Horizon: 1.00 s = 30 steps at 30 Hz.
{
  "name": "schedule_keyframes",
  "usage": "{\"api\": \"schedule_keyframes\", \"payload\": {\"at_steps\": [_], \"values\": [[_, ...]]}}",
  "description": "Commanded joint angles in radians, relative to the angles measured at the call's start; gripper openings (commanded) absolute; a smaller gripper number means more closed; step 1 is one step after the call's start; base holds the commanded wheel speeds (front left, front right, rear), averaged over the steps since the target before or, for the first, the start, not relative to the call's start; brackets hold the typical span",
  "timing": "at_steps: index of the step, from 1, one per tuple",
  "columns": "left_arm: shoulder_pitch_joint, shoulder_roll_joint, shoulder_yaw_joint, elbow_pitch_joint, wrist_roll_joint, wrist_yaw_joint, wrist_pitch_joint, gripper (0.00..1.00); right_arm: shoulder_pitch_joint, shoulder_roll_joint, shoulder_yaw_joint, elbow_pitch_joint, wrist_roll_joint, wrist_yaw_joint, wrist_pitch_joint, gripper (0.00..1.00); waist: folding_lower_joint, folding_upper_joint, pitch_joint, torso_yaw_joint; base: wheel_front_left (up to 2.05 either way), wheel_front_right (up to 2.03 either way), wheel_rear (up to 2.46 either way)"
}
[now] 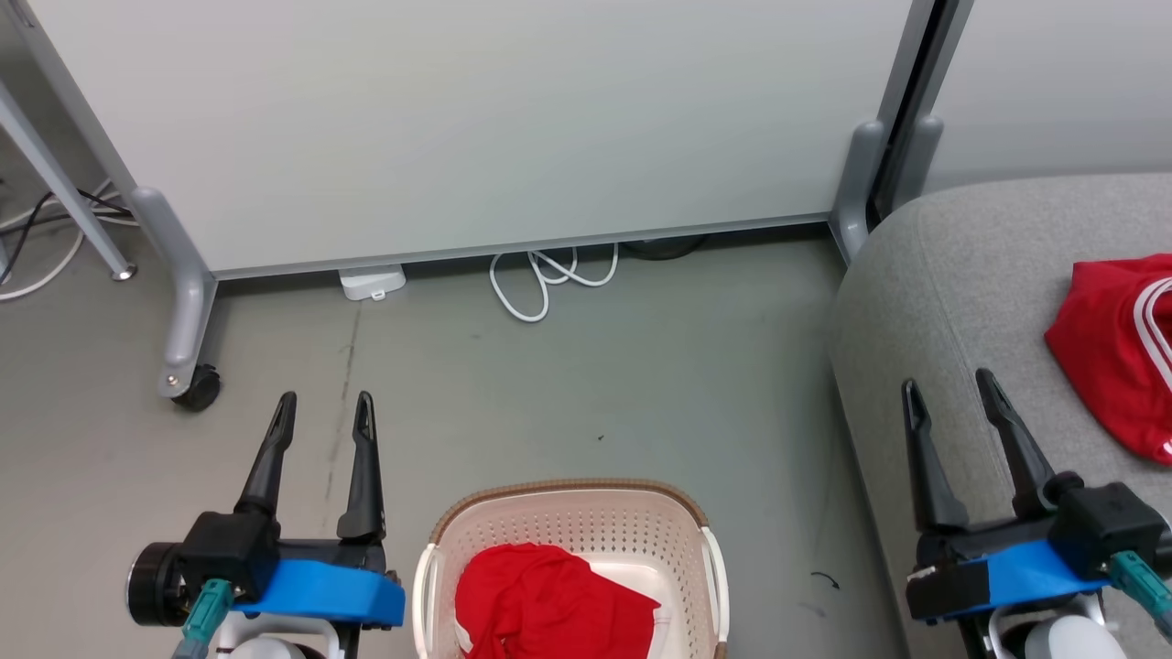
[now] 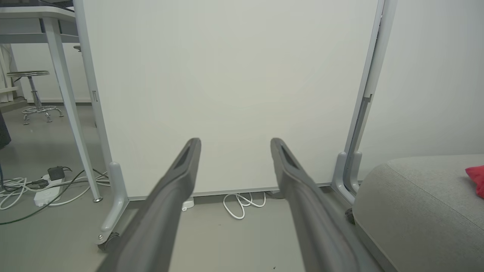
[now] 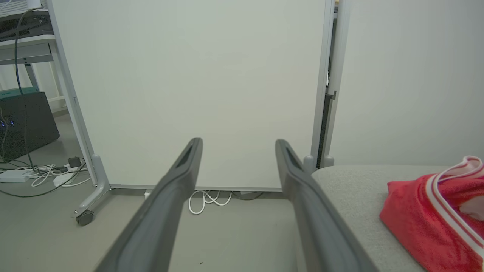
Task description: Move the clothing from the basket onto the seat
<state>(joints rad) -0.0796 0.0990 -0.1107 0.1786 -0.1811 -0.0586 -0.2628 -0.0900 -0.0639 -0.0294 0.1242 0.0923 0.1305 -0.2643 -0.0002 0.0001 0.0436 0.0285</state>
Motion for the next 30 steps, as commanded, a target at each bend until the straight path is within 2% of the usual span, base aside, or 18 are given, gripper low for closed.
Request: {"api": "schedule_keyframes", "payload": {"at_steps": [1,20,30], "values": [[0.009,-0.002,0.005,-0.005,0.006,-0.003,-0.003,1.00,0.021,0.006,-0.003,-0.002,-0.005,0.000,0.000,1.00,0.0002,-0.0001,-0.009,0.005,0.00,0.00,0.00],[0.044,-0.032,0.059,-0.001,0.044,-0.035,-0.003,1.00,0.048,0.014,0.002,0.014,0.011,0.000,0.000,1.00,0.0002,-0.0001,-0.023,0.015,0.00,0.00,0.00],[-0.014,-0.039,0.047,0.032,0.059,-0.048,-0.003,1.00,0.033,0.014,0.002,0.016,0.014,0.000,0.000,1.00,0.0002,-0.0001,-0.006,0.010,0.00,0.00,0.00]]}}
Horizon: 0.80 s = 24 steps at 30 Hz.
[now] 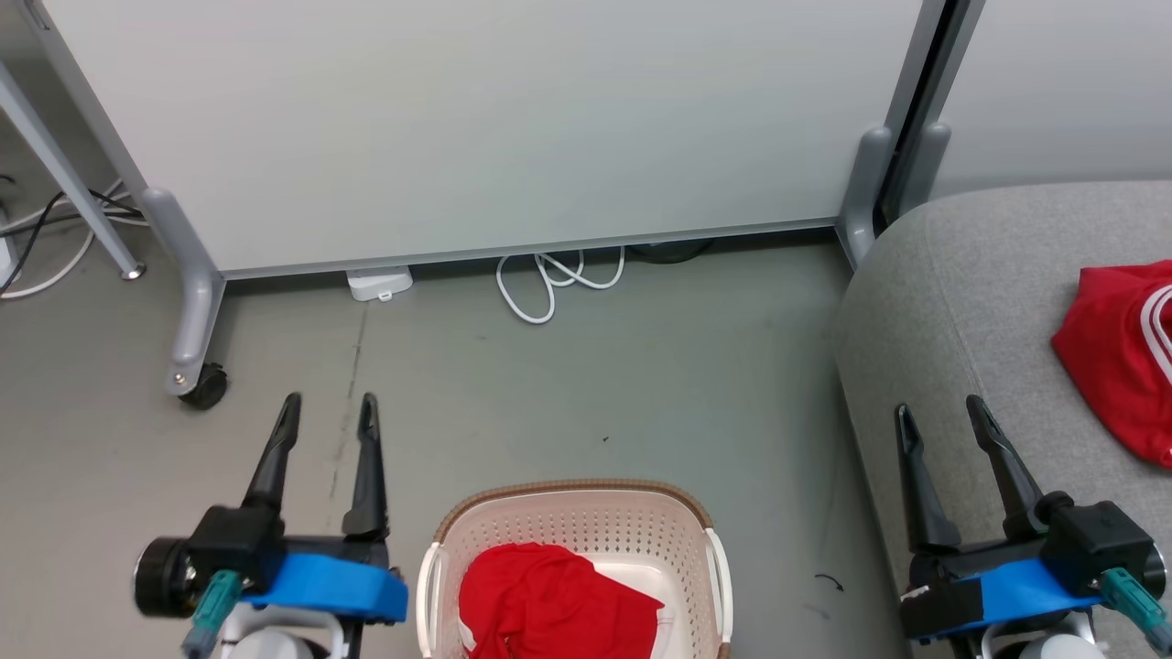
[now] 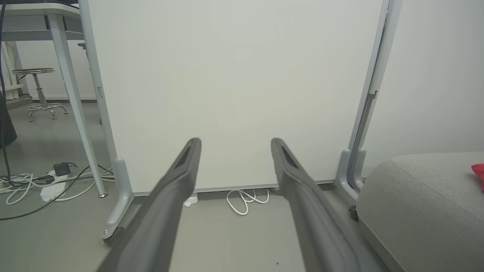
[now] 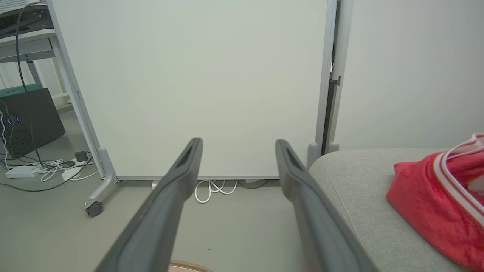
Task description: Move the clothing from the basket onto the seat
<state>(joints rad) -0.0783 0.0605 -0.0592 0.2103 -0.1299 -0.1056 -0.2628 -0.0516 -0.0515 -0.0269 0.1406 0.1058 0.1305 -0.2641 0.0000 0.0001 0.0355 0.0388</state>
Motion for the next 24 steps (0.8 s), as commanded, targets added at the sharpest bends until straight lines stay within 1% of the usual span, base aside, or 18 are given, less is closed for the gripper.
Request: {"api": "schedule_keyframes", "payload": {"at_steps": [1,6,11,21,24], "values": [[-0.029,0.003,-0.012,0.012,0.013,-0.005,-0.003,1.00,-0.009,0.002,0.000,-0.003,-0.001,0.000,0.000,1.00,0.0000,-0.0001,0.007,-0.001,0.00,0.00,0.00],[-0.121,0.029,-0.069,0.095,0.026,-0.019,-0.003,1.00,-0.040,0.002,0.007,-0.014,-0.008,0.000,0.000,1.00,0.0000,-0.0001,0.044,-0.011,0.00,0.00,0.00],[-0.233,0.067,-0.155,0.208,0.022,-0.026,-0.003,1.00,-0.087,0.001,0.018,-0.028,-0.011,0.000,0.000,1.00,0.0000,-0.0001,0.115,-0.038,0.00,0.00,0.00],[-0.469,0.138,-0.438,0.483,-0.046,-0.025,-0.003,1.00,-0.217,0.001,0.035,-0.055,-0.024,0.000,0.000,1.00,0.0000,-0.0001,0.307,-0.104,0.00,0.00,0.00],[-0.530,0.142,-0.526,0.561,-0.064,-0.025,-0.003,1.00,-0.258,0.001,0.043,-0.066,-0.025,0.000,0.000,1.00,0.0000,-0.0001,0.367,-0.123,0.00,0.00,0.00]]}}
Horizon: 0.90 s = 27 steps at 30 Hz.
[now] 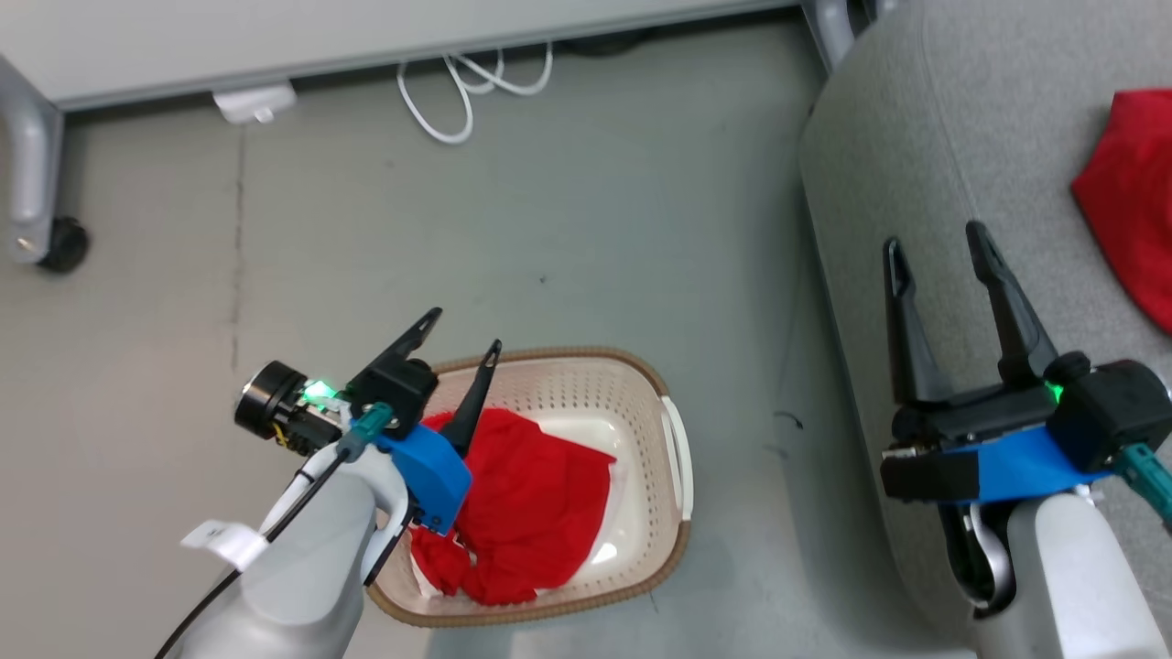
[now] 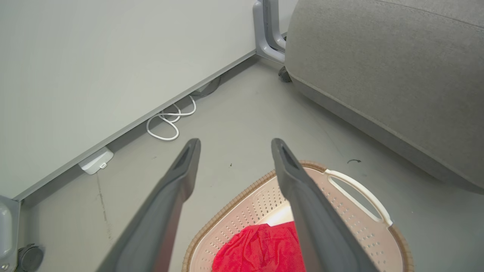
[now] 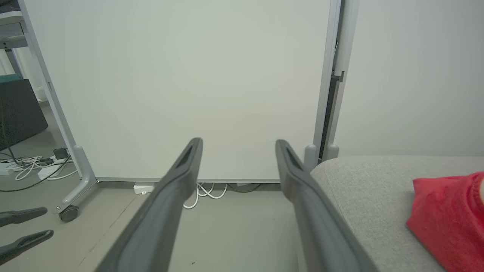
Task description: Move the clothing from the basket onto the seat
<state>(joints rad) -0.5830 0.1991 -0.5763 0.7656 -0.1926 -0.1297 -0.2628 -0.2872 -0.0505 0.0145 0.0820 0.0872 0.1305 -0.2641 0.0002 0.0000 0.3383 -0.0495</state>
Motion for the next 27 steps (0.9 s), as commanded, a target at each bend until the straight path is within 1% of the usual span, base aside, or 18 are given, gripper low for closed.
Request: {"api": "schedule_keyframes", "payload": {"at_steps": [1,4,9,10,14,16,20,27], "values": [[-0.043,0.006,-0.041,0.037,-0.006,-0.001,-0.001,1.00,-0.034,0.000,0.005,-0.009,-0.006,0.000,0.000,1.00,-0.0002,0.0000,0.084,-0.041,0.00,0.00,0.00],[-0.101,0.005,-0.140,0.112,-0.020,-0.001,0.001,1.00,-0.069,0.000,0.012,-0.021,-0.006,0.000,0.000,1.00,-0.0002,0.0000,0.146,-0.056,0.00,0.00,0.00],[-0.184,0.010,-0.275,0.231,-0.055,-0.001,0.026,1.00,-0.123,0.000,0.024,-0.041,-0.006,0.000,0.000,1.00,-0.0002,0.0000,0.245,-0.075,0.00,0.00,0.00],[-0.184,0.010,-0.275,0.231,-0.055,-0.001,0.026,1.00,-0.123,0.000,0.024,-0.041,-0.006,0.000,0.000,1.00,-0.0002,0.0000,0.245,-0.075,0.00,0.00,0.00],[-0.235,0.013,-0.364,0.309,-0.084,-0.001,0.057,1.00,-0.163,-0.001,0.032,-0.060,-0.005,0.000,0.000,1.00,-0.0002,0.0000,0.319,-0.089,0.00,0.00,0.00],[-0.256,0.020,-0.411,0.347,-0.091,-0.001,0.090,1.00,-0.180,-0.001,0.035,-0.072,-0.004,0.000,0.000,1.00,-0.0002,0.0000,0.356,-0.097,0.00,0.00,0.00],[-0.306,0.032,-0.493,0.395,-0.106,-0.001,0.126,1.00,-0.206,-0.001,0.035,-0.097,-0.006,0.000,0.000,1.00,-0.0002,0.0000,0.426,-0.106,0.00,0.00,0.00],[-0.368,0.022,-0.568,0.452,-0.169,-0.001,0.208,1.00,-0.229,-0.001,0.031,-0.130,-0.009,0.000,0.000,1.00,-0.0002,0.0000,0.520,-0.117,0.00,0.00,0.00]]}}
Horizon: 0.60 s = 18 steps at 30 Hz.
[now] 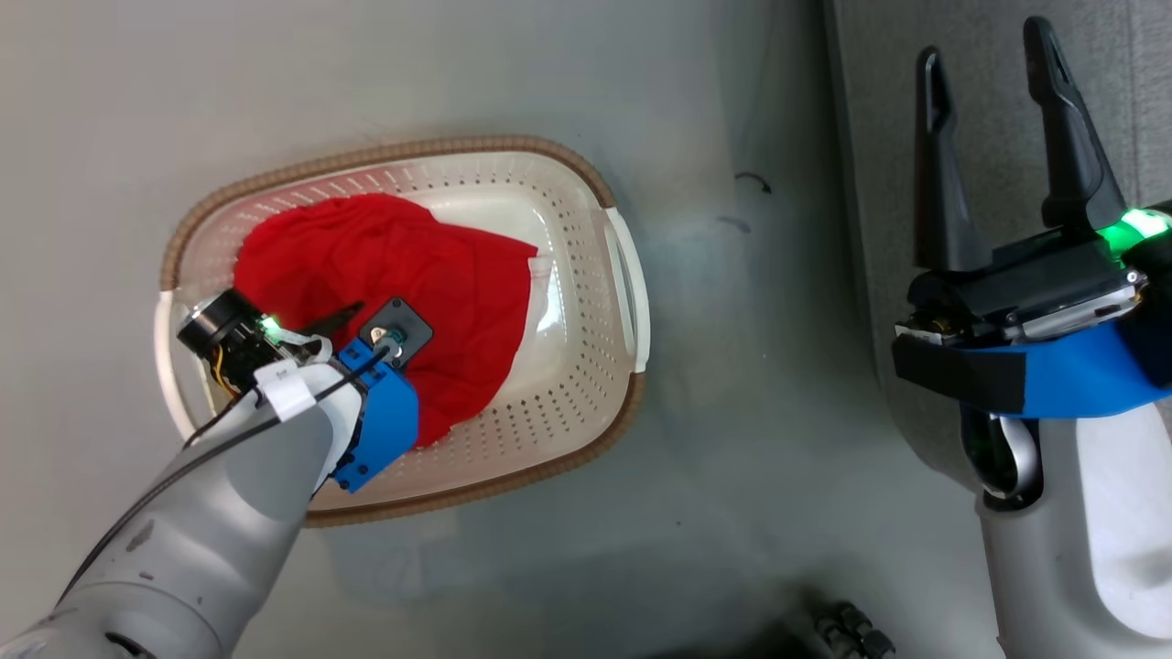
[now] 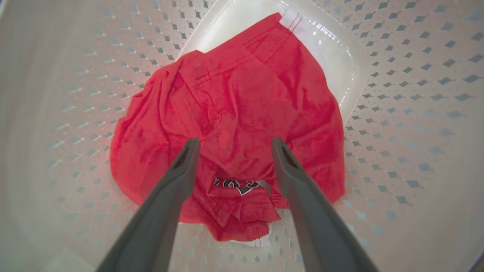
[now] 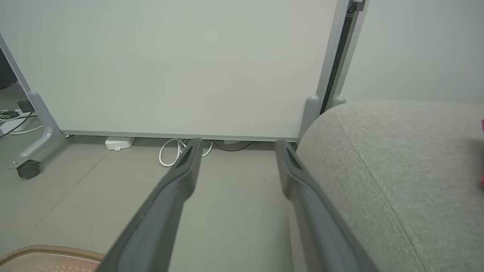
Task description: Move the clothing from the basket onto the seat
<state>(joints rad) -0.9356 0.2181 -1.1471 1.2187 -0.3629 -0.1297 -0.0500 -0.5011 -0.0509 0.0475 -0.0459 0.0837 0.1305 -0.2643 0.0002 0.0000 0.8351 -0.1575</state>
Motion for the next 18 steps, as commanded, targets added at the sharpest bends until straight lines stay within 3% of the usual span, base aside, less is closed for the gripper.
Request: {"api": "schedule_keyframes", "payload": {"at_steps": [1,18], "values": [[-0.025,0.003,-0.005,0.003,-0.008,-0.001,0.007,1.00,-0.017,0.000,-0.002,-0.007,-0.005,0.000,0.000,1.00,-0.0002,0.0000,0.034,-0.011,0.00,0.00,0.00],[-0.156,0.043,-0.084,0.067,0.034,0.016,0.157,1.00,-0.016,0.001,-0.005,-0.104,-0.017,0.000,0.000,1.00,-0.0002,0.0000,0.177,-0.049,0.00,0.00,0.00]]}}
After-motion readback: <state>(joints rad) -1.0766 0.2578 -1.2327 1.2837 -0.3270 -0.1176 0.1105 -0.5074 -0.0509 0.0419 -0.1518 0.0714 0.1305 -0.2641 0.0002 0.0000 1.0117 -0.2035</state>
